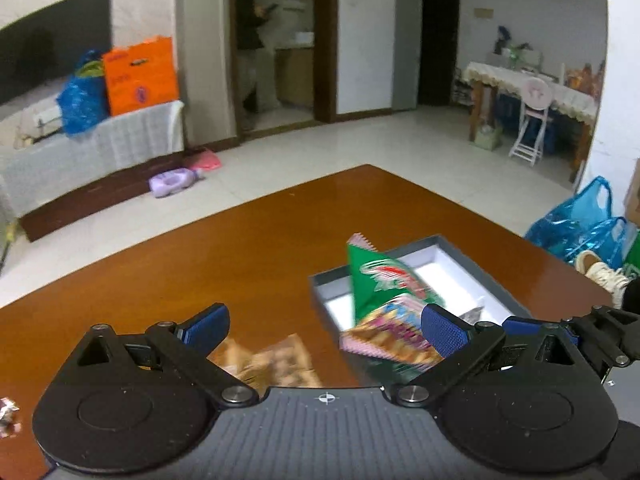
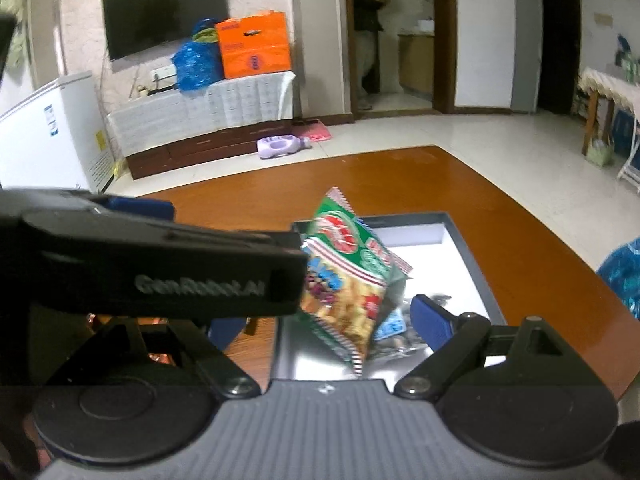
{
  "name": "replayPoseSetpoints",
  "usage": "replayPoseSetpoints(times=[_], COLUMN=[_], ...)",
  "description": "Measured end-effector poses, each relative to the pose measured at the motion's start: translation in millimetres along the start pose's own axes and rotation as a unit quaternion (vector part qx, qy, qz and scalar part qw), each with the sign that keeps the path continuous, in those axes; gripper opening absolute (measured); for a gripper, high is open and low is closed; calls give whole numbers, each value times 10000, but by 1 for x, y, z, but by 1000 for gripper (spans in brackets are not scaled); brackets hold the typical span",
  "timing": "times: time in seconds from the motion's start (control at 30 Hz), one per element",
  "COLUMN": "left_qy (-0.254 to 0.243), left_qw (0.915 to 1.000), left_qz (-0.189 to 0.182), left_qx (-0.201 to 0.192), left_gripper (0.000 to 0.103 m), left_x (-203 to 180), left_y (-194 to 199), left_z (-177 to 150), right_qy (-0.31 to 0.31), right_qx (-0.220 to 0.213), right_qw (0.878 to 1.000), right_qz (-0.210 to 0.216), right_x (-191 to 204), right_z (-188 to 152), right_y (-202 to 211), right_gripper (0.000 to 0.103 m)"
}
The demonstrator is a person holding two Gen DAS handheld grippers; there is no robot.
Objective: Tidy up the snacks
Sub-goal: 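Move both tools back over the remaining snacks on the table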
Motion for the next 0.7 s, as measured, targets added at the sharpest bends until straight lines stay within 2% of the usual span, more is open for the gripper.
replayPoseSetpoints(times=[0.1,0.4,0.57,0.7], left_qy=[-57,-284,-172,141], left_qw=[9998,9967,9917,9885], left_qz=[171,739,1233,1490], left_qx=[-4,-202,-315,-212], left_gripper=[103,103,103,103], left_x=[12,55,105,150], left_y=[10,46,72,87], left_z=[1,-4,-7,-13], right_qy=[81,481,602,784], right_qx=[-13,-426,-438,-448], right_qw=[9999,9964,9931,9901], right_qz=[119,561,911,1072], right_x=[14,63,91,114], right_z=[1,10,11,9], right_y=[4,22,21,22], right_gripper=[90,90,90,90])
Point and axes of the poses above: each gripper's, at about its wrist camera, not at the fingertips, and y roughly against the way its jaws point, x to its left, z to its top, the point moved 3 cm from there along -y, roughly the way its jaws point, and after that the axes turned 13 degrees about y, right-handed, at the moved point
